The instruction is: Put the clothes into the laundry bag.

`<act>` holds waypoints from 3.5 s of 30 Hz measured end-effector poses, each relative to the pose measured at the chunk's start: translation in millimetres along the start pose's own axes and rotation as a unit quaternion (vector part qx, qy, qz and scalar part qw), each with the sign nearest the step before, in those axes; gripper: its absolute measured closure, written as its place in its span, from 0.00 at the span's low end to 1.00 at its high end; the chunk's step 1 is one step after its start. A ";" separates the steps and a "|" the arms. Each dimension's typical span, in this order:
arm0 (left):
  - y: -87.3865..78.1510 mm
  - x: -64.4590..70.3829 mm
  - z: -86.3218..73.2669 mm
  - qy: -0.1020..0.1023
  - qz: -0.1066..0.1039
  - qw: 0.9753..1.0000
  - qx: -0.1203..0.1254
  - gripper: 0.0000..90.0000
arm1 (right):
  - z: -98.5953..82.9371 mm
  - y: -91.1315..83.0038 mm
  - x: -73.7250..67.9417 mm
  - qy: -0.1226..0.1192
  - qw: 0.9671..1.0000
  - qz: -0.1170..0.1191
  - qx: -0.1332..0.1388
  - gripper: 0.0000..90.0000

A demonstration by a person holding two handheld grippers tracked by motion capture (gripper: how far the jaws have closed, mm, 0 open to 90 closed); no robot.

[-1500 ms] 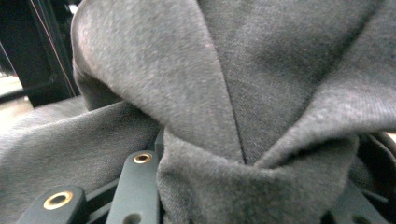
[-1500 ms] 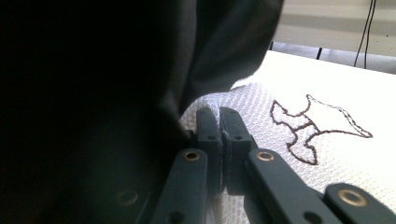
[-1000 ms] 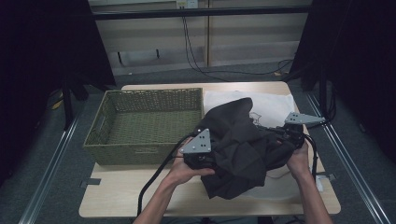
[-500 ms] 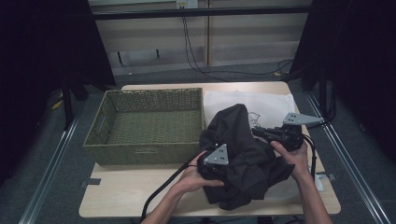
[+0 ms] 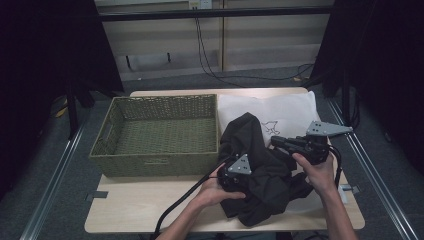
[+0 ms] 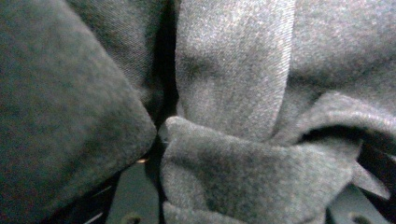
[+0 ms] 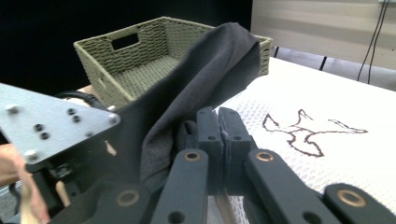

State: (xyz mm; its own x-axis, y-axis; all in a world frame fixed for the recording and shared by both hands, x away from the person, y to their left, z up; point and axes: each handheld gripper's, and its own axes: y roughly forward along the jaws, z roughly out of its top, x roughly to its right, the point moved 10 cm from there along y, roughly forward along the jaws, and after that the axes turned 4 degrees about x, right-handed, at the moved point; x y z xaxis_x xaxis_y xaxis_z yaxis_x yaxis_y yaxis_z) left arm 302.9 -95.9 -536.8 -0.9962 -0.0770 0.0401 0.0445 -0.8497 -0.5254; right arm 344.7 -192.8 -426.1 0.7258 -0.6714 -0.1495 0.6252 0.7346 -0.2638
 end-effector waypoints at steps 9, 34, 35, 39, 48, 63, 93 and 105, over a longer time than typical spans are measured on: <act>2.7 -2.1 0.8 -0.006 0.024 1.000 -0.006 0.64 | -19.4 -13.4 -24.8 -0.005 0.999 -0.011 -0.038 0.99; -23.4 16.8 12.4 -0.013 -0.013 0.992 0.126 0.28 | -58.0 -6.2 9.3 0.040 0.997 -0.067 -0.025 0.99; -26.4 17.2 13.2 -0.014 -0.015 0.992 0.126 0.27 | -58.3 -6.1 10.0 0.044 0.996 -0.068 -0.024 0.99; -34.4 18.7 14.0 -0.013 -0.006 0.993 0.119 0.25 | -56.7 -6.6 13.1 0.046 0.996 -0.073 -0.019 0.99; -64.8 16.4 21.3 -0.032 -0.016 0.989 0.145 0.28 | -54.3 -6.6 16.9 0.048 0.996 -0.075 -0.013 0.99; -110.4 -34.1 67.7 -0.066 0.024 0.979 0.193 0.26 | -52.2 -5.6 17.3 0.045 0.996 -0.073 -0.014 0.99; -64.9 -27.4 95.3 -0.043 0.000 0.989 0.144 0.99 | -40.8 -8.4 18.9 0.038 0.997 -0.067 -0.006 0.99; -7.0 0.5 48.4 -0.031 -0.023 0.998 0.046 0.99 | -10.5 4.7 22.2 0.025 0.998 -0.060 -0.011 0.99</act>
State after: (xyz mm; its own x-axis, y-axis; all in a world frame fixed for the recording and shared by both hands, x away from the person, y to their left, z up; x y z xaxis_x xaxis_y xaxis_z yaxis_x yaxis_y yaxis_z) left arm 305.7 -115.2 -492.0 -0.9911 -0.0664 0.1156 0.0086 -0.8972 -0.4416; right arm 360.8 -205.3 -440.7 0.6304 -0.7589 -0.1630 0.6997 0.6465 -0.3041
